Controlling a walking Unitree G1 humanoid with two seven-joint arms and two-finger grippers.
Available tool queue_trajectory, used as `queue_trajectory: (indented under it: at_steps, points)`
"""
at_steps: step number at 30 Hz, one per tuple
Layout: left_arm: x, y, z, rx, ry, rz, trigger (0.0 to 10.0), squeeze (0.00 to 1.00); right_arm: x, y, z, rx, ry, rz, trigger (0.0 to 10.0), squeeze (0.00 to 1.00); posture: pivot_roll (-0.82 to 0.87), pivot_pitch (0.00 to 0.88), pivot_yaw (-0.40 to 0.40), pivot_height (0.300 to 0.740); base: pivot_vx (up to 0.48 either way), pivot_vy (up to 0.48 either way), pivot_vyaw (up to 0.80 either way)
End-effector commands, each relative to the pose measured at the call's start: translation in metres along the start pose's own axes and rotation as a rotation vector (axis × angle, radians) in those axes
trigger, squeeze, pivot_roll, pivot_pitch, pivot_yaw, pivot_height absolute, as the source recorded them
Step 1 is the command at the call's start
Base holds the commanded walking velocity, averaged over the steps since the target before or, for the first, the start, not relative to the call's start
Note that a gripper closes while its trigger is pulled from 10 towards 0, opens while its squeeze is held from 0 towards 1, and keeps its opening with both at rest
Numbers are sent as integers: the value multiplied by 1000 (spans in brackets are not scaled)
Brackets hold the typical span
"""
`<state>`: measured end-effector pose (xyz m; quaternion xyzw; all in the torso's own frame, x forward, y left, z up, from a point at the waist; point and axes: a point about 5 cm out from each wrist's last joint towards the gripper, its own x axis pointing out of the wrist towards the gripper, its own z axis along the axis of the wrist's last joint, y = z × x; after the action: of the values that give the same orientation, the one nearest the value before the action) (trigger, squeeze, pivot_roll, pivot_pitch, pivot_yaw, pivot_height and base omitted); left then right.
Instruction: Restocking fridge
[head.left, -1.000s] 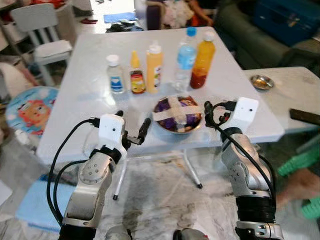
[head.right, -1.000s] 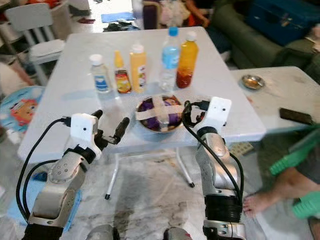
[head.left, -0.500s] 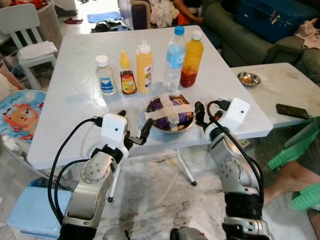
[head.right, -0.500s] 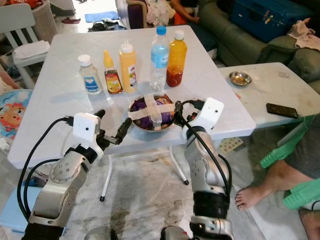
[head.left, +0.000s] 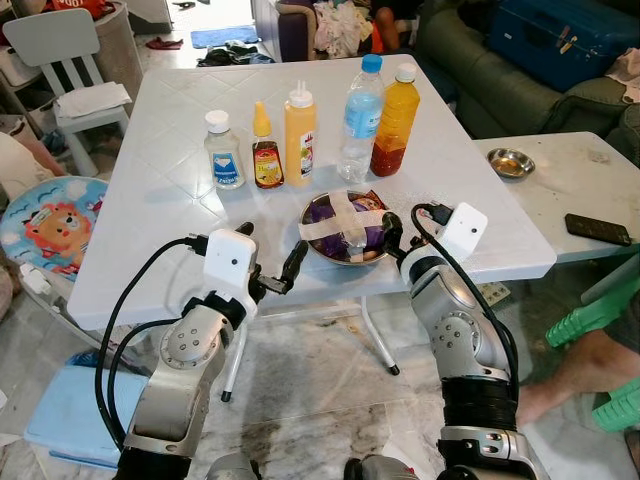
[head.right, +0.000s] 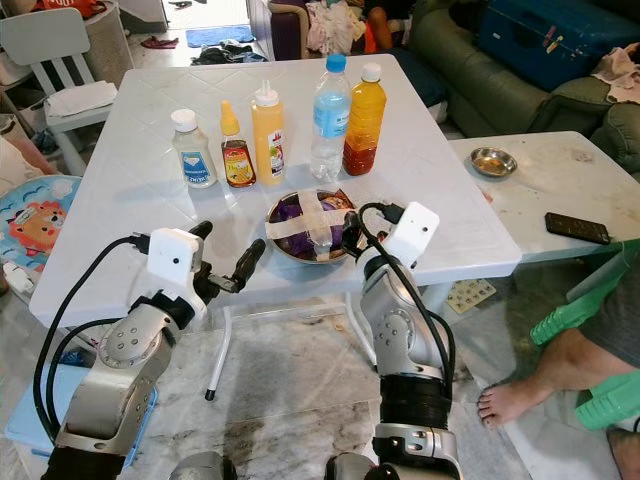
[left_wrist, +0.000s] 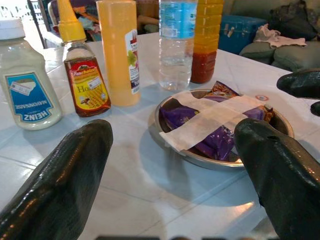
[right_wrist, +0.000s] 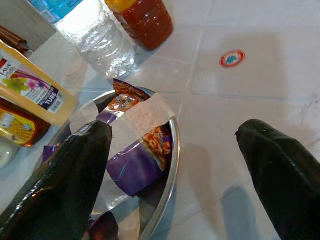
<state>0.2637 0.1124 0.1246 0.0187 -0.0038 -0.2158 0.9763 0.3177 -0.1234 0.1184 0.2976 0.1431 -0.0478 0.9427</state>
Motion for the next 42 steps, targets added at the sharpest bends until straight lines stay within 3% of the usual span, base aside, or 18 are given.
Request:
queue_trajectory:
  at_steps: [1, 11, 12, 13, 14, 15, 31, 38, 39, 40, 42]
  points:
    - [0, -3, 2, 10, -10, -18, 10000, 0, -1, 20, -14, 132, 66, 33, 10000, 0, 39, 0, 2, 740, 0, 0, 0]
    - [0, -6, 2, 21, -13, -38, 10000, 0, 2, 42, -29, 310, 193, 124, 9725, 0, 45, 0, 0, 740, 0, 0, 0]
    - [0, -7, 2, 23, -14, -42, 10000, 0, 3, 43, -29, 330, 196, 125, 8275, 0, 45, 0, 0, 740, 0, 0, 0]
    - [0, -7, 2, 23, -14, -42, 10000, 0, 3, 43, -29, 330, 196, 125, 8275, 0, 45, 0, 0, 740, 0, 0, 0]
    - [0, -8, 2, 25, -14, -46, 10000, 0, 4, 44, -30, 340, 204, 126, 1725, 0, 45, 0, 0, 740, 0, 0, 0]
    - [0, -9, 2, 27, -14, -52, 10000, 0, 6, 46, -31, 364, 221, 131, 0, 0, 44, 0, 1, 740, 0, 0, 0]
    - [-1, -12, 1, 55, -11, -82, 10000, 0, 13, 54, -34, 473, 253, 154, 0, 0, 47, 0, 4, 740, 0, 0, 0]
    - [-1, -12, 2, 73, -13, -90, 10000, 0, 18, 67, -30, 494, 257, 229, 118, 0, 52, 0, 7, 740, 0, 0, 0]
    - [-1, -12, 2, 74, -12, -91, 10000, 0, 19, 67, -30, 495, 256, 233, 1373, 0, 54, 0, 7, 740, 0, 0, 0]
    - [-1, -12, 2, 79, -12, -93, 10000, 0, 20, 70, -29, 499, 255, 245, 4627, 0, 57, 0, 7, 740, 0, 0, 0]
    - [-2, -11, 2, 82, -11, -94, 10000, 0, 22, 72, -28, 502, 256, 258, 4431, 0, 59, 0, 8, 740, 0, 0, 0]
